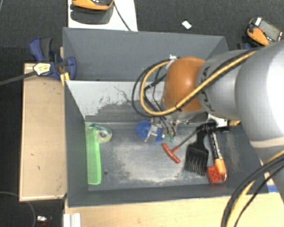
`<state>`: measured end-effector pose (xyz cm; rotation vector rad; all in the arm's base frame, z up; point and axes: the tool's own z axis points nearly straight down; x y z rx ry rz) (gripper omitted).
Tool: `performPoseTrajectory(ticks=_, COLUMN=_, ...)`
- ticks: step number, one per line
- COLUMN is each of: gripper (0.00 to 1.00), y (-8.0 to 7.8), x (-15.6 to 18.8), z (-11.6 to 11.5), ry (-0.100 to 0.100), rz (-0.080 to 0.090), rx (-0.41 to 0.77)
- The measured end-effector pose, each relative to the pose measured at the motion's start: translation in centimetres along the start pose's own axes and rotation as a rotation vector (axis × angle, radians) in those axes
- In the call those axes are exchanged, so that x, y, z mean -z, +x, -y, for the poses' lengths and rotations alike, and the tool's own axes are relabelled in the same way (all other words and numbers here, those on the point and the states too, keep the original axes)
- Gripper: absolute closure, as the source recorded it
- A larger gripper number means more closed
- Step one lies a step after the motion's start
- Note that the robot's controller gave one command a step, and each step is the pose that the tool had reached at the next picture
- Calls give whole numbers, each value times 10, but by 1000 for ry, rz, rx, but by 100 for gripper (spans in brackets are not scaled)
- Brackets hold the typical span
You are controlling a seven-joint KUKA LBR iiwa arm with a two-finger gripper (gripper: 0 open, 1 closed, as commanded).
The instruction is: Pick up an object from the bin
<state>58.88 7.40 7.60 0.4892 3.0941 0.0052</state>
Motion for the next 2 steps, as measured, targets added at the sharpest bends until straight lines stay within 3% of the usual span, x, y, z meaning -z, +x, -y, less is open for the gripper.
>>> performPoseTrajectory(ticks=1, gripper=100, y=0, x=0, z=0, ry=0, rz=0, rx=0)
performPoseTrajectory(ticks=2, gripper=100, y=3, x=16, z=1, ry=5, rz=-11, rx=-1)
